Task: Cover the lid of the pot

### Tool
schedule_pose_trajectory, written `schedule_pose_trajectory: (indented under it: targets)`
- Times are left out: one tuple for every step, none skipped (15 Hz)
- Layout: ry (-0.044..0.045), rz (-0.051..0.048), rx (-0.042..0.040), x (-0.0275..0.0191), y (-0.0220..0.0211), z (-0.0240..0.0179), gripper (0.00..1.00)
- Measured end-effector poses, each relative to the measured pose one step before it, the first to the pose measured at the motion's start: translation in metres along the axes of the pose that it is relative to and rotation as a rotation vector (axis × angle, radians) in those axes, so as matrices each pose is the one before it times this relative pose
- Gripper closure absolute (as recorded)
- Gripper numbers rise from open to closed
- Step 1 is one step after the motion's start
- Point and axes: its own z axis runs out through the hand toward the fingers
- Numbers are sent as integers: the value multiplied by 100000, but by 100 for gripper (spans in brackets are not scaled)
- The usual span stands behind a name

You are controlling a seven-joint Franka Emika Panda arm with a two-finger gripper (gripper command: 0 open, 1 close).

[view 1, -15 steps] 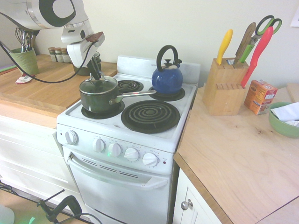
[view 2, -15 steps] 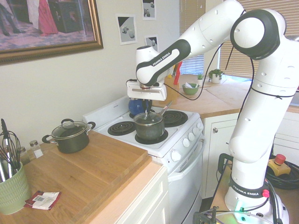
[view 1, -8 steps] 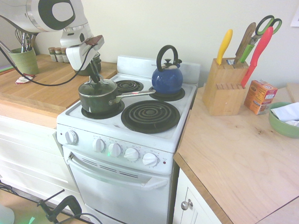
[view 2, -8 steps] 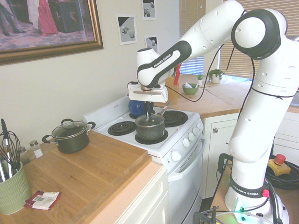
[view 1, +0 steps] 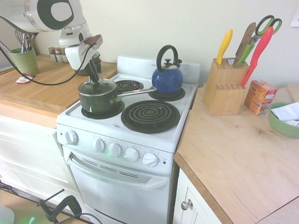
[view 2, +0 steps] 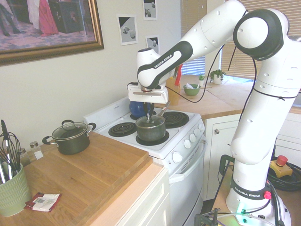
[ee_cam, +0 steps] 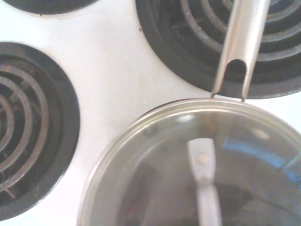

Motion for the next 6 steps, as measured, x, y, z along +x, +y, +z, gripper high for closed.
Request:
schedule_pose_trajectory:
  targets:
    - [317, 105, 153, 203, 59, -337, 0]
    - [281, 22, 318, 165, 118, -525, 0]
    - [415, -93, 597, 186, 125, -713, 0]
    - [463, -171, 1080, 224, 113, -1046, 0]
    - [753, -576, 1686, 125, 88, -1366, 0]
    - [496, -1000, 2478, -167, 104, -1857, 0]
